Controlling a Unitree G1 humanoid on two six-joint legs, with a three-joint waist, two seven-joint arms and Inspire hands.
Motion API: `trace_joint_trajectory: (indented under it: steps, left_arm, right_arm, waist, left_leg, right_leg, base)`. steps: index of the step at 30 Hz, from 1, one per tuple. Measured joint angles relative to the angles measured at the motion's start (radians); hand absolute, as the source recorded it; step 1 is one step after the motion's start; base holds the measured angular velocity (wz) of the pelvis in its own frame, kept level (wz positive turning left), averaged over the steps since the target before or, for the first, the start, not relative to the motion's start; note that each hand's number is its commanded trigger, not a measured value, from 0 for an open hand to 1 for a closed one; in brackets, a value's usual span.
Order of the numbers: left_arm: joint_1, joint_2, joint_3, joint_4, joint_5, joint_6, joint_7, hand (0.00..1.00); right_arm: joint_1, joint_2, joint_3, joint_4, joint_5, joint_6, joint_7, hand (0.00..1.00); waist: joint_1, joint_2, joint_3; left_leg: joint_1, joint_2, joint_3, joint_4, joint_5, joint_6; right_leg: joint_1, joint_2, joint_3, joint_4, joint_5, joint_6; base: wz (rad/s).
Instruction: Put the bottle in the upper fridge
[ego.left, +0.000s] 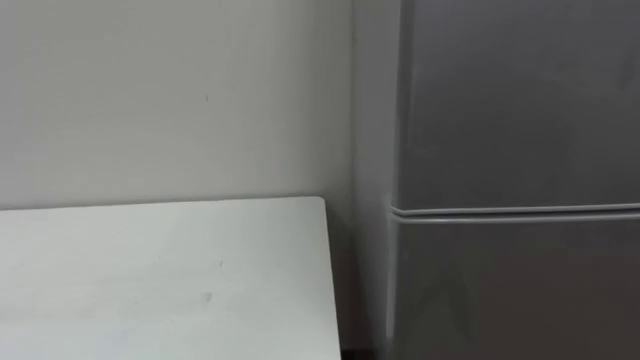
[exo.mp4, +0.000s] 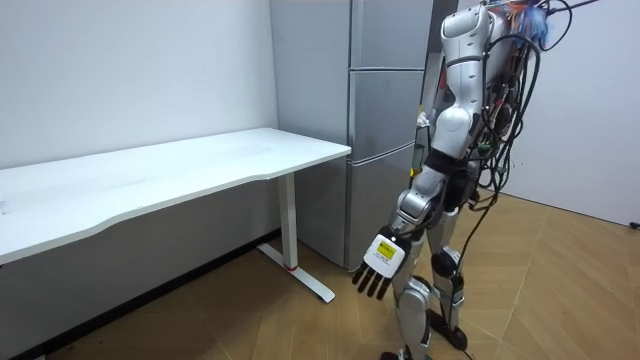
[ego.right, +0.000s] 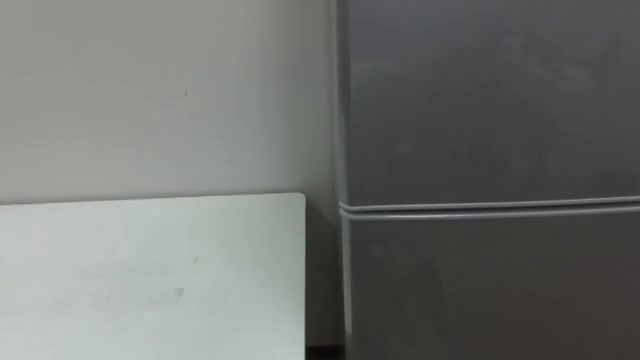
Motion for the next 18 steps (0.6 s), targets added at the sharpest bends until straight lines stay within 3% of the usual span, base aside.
trace_joint_trajectory:
  steps: [18]
  left_arm:
    - [-0.001, 0.0, -0.001, 0.002, 0.0, 0.007, 0.002, 0.0]
  right_arm:
    - [-0.03, -0.002, -0.001, 0.034, 0.001, 0.022, 0.07, 0.0]
  waist:
    - [0.0, -0.002, -0.0003]
  left_leg:
    - [-0.001, -0.001, -0.004, 0.003, 0.0, 0.0]
  right_leg:
    - [0.001, 0.0, -0.003, -0.012, 0.0, 0.0]
  base:
    - [0.0]
